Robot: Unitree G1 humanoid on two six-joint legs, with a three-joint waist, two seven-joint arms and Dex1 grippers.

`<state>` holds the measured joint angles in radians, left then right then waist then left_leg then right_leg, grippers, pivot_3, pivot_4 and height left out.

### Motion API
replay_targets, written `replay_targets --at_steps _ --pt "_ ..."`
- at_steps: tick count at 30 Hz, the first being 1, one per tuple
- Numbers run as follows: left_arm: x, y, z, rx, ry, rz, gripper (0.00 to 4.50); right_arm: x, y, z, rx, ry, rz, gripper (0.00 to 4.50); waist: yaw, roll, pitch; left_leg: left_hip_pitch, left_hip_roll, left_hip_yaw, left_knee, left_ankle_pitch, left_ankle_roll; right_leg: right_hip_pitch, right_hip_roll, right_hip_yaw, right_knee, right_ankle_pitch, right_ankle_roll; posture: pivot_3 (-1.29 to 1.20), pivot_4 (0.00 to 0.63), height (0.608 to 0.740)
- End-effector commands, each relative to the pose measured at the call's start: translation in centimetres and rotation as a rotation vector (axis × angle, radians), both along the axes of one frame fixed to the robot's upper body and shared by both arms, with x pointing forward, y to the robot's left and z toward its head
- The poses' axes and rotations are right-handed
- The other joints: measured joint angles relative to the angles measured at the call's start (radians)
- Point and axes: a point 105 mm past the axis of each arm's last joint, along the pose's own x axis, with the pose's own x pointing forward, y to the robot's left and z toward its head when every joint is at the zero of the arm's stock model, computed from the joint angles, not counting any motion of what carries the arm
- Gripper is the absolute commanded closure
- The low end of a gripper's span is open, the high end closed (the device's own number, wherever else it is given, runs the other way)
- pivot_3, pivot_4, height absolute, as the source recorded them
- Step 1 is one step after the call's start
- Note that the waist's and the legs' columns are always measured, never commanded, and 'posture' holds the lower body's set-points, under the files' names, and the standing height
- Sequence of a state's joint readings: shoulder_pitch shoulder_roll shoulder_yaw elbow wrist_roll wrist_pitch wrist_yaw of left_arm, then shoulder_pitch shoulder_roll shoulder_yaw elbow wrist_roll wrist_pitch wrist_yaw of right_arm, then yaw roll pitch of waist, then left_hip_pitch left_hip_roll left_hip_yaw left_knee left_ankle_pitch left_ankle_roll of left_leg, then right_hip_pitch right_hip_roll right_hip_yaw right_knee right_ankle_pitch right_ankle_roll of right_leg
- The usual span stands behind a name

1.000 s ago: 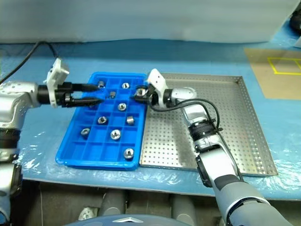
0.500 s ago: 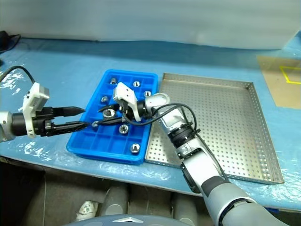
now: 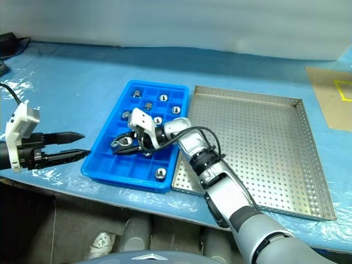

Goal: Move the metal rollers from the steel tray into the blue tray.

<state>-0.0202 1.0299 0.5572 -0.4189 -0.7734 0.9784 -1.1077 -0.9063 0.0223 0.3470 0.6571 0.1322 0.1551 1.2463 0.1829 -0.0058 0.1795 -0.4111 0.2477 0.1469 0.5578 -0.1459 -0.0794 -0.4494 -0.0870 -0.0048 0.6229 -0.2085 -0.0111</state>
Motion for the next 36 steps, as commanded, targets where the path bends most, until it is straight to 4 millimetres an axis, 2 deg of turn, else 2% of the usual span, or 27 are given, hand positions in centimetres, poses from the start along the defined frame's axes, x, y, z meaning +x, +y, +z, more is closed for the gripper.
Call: replay_targets --at_steps 1,7,14,22,28,34,36 --pt "-0.3 -0.1 1.1 0.013 -0.048 -0.009 0.84 -1.2 0.0 -0.1 -0.014 0.057 0.071 2.73 0.0 0.0 0.0 0.0 0.0 0.0 0.0 0.0 0.0 0.0 0.0 0.0 0.0 0.0 0.0 0.41 0.15 0.74" --pt "0.2 -0.1 1.1 0.001 -0.055 -0.002 0.84 -3.0 1.1 -1.5 -0.037 0.094 0.113 2.73 -0.002 0.0 0.0 0.0 0.002 0.0 0.0 0.001 -0.001 0.0 0.002 0.0 0.0 0.0 0.0 0.41 0.15 0.74" --pt "0.2 -0.6 1.1 -0.004 -0.056 -0.012 0.84 -3.0 2.9 -2.1 -0.019 0.057 0.066 2.73 0.0 0.0 -0.001 0.0 0.006 0.0 0.002 0.001 -0.001 0.0 0.005 0.0 0.001 0.0 -0.001 0.42 0.15 0.74" --pt "0.1 -0.6 1.1 -0.004 -0.06 -0.007 0.84 -3.1 2.9 -2.4 -0.024 0.018 0.094 2.73 0.002 -0.001 -0.001 0.001 0.007 0.0 0.003 0.001 -0.002 0.001 0.006 0.0 0.003 0.0 -0.001 0.43 0.15 0.74" --pt "0.4 -0.7 1.3 -0.007 -0.067 -0.011 0.84 -2.4 2.9 -1.7 -0.003 0.039 0.054 0.83 0.001 -0.001 -0.001 0.001 0.008 0.0 0.004 0.001 -0.002 0.001 0.007 0.0 0.003 0.0 -0.001 0.41 0.15 0.74" --pt "1.3 -1.1 1.5 -0.016 -0.081 -0.037 0.84 -0.7 2.0 -0.9 0.026 0.003 -0.028 0.83 0.0 -0.001 -0.001 0.001 0.009 0.0 0.004 0.004 -0.006 0.001 0.008 -0.001 0.004 0.0 -0.002 0.37 0.15 0.74" --pt "1.8 -1.3 1.7 -0.025 -0.092 -0.052 0.84 0.2 1.3 -0.1 0.045 -0.021 -0.065 0.83 -0.002 -0.001 -0.001 0.002 0.009 0.0 0.005 0.004 -0.007 0.001 0.008 0.0 0.005 0.0 -0.002 0.33 0.15 0.74"
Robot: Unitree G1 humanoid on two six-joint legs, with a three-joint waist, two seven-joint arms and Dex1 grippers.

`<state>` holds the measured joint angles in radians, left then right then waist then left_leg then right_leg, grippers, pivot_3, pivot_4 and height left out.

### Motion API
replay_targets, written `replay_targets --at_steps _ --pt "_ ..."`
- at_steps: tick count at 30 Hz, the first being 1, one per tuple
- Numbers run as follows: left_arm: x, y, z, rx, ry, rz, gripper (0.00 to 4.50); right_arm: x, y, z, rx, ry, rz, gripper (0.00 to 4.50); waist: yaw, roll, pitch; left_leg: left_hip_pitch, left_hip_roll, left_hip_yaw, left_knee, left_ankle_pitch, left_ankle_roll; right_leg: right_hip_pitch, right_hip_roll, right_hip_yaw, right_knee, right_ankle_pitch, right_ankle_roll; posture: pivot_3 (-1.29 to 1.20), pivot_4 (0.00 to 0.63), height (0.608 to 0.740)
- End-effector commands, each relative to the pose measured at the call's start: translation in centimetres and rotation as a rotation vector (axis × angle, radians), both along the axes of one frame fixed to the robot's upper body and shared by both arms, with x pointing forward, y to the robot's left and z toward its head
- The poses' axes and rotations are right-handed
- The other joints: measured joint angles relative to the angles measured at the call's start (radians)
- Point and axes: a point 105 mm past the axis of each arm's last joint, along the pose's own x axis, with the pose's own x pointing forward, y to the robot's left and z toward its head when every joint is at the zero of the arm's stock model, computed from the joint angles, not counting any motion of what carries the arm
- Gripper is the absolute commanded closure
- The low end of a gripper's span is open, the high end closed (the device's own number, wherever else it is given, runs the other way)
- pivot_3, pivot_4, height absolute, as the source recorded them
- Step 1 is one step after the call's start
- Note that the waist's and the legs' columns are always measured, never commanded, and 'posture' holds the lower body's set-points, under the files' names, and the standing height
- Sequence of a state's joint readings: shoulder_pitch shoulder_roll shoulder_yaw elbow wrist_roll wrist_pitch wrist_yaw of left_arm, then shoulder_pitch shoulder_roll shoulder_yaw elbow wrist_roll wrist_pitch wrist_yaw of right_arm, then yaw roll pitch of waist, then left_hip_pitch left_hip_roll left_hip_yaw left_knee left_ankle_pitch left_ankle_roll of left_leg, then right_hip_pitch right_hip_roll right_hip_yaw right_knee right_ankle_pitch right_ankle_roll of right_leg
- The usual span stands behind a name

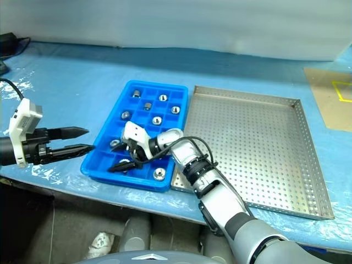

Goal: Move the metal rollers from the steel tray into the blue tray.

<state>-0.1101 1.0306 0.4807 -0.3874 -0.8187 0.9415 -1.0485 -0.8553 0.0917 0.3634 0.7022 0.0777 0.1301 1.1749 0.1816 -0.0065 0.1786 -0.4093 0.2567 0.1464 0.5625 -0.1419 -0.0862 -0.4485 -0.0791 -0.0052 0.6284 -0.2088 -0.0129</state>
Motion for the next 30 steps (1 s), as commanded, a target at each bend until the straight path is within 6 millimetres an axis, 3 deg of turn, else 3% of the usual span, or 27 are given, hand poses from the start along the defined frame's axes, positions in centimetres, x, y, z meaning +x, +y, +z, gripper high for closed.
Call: replay_targets --at_steps 1,7,14,21,25,30 --pt "0.9 -0.5 1.0 -0.001 -0.047 -0.038 0.84 1.7 -0.9 3.1 0.077 -0.069 -0.054 0.83 0.0 0.0 0.0 0.0 0.0 0.0 0.0 0.0 0.0 0.0 0.0 0.0 0.001 0.0 0.0 0.31 0.15 0.74" --pt "4.5 -1.9 1.7 -0.03 -0.101 -0.111 0.84 4.3 -6.4 7.1 0.117 -0.153 -0.171 0.83 0.0 0.0 0.0 0.003 0.0 0.0 0.006 0.001 -0.002 0.0 0.0 0.003 0.012 -0.001 -0.001 0.17 0.15 0.74" --pt "9.1 -5.2 3.1 -0.14 -0.157 -0.205 0.84 5.8 -14.2 9.3 0.074 -0.257 -0.406 0.83 -0.025 0.0 0.0 0.008 0.0 0.0 0.009 0.003 -0.006 0.006 0.002 0.004 0.014 0.0 -0.002 -0.02 0.15 0.74" --pt "11.3 -9.3 0.7 -0.147 -0.118 -0.332 0.84 5.6 -21.8 10.4 0.084 -0.295 -0.753 0.83 -0.074 -0.001 0.0 0.008 -0.001 0.001 0.01 0.002 -0.003 0.007 0.003 0.006 0.012 0.0 -0.001 -0.16 0.15 0.74" --pt "11.4 -10.2 -0.1 -0.16 -0.103 -0.363 0.84 4.6 -23.7 9.9 0.079 -0.288 -0.86 0.83 -0.111 -0.001 0.0 0.009 0.0 0.001 0.009 0.002 -0.002 0.006 0.005 0.007 0.011 0.0 -0.001 -0.2 0.15 0.74" --pt "11.8 -10.6 -0.7 -0.157 -0.104 -0.352 0.84 4.7 -24.5 10.0 0.073 -0.313 -0.94 0.83 -0.132 0.0 0.0 0.015 -0.001 0.003 0.009 0.002 -0.002 0.009 0.005 0.008 0.011 0.0 -0.001 -0.19 0.15 0.74"
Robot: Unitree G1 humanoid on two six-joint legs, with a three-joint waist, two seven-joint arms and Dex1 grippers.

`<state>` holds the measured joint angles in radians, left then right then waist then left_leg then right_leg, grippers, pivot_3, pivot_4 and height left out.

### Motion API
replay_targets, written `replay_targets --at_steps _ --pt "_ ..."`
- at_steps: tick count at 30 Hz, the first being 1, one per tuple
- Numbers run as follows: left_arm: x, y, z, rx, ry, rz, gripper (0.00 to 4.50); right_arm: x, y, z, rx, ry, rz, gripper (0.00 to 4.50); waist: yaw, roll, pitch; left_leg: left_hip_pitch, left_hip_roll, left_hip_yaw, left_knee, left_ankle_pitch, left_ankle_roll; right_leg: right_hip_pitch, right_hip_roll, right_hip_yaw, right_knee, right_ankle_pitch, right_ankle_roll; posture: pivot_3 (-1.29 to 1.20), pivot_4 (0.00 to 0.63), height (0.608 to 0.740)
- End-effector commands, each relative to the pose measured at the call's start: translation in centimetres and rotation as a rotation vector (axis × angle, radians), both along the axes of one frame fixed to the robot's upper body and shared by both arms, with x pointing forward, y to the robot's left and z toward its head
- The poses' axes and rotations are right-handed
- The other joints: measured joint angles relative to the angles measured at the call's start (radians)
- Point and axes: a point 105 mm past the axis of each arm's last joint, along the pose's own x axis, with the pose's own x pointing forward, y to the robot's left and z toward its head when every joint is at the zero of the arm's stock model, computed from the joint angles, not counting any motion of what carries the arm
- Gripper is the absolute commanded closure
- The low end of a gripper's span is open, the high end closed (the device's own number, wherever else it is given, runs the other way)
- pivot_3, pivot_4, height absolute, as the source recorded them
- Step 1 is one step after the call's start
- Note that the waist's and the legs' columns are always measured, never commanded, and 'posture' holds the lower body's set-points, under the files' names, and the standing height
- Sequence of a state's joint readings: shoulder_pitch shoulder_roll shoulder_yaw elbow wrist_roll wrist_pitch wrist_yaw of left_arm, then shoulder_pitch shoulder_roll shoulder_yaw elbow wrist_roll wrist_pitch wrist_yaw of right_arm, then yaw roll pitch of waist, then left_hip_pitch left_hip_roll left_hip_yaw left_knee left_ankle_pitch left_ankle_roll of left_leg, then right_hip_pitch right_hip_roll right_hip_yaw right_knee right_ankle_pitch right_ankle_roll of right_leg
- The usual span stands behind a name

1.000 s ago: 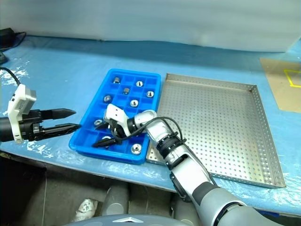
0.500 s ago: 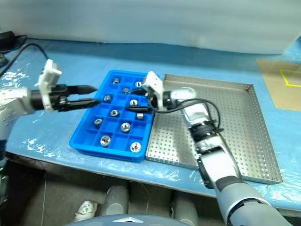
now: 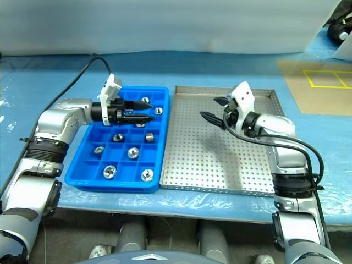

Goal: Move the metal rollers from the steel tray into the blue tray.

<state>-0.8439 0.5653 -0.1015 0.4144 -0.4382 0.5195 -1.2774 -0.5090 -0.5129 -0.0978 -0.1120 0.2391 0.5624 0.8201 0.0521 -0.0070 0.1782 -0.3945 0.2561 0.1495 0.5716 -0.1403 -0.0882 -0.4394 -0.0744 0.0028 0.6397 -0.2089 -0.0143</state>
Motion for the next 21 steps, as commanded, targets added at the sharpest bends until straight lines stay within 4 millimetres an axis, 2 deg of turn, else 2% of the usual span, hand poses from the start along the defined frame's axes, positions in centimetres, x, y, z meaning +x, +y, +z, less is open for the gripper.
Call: replay_targets --at_steps 1,8,12,21 --pt "0.3 0.0 0.9 0.008 -0.055 0.009 0.84 -0.1 -0.4 2.1 0.01 -0.089 -0.041 0.83 -0.003 0.0 0.0 0.001 0.0 0.0 0.0 0.0 0.0 0.001 0.0 0.0 0.0 0.0 0.0 -0.19 0.15 0.74" --pt "0.3 0.8 1.0 -0.002 -0.076 0.07 0.84 1.0 0.4 2.4 0.017 -0.115 -0.053 0.83 -0.004 0.0 0.0 0.005 0.0 0.0 0.0 0.0 0.0 0.005 0.0 0.001 0.0 0.0 0.0 -0.12 0.15 0.74" --pt "0.0 1.9 1.3 -0.003 -0.08 0.104 0.84 1.8 0.7 2.7 0.015 -0.126 -0.043 0.83 -0.003 0.0 0.0 0.005 0.0 0.0 -0.001 0.0 0.001 0.004 0.0 0.0 -0.001 0.0 0.0 -0.1 0.15 0.74" --pt "-0.2 2.1 1.5 -0.004 -0.085 0.124 0.84 2.4 1.1 2.8 0.019 -0.137 -0.037 0.83 0.016 0.0 0.0 0.004 0.0 0.0 -0.002 -0.001 0.001 0.004 -0.001 0.0 -0.001 0.0 -0.001 -0.09 0.15 0.74"
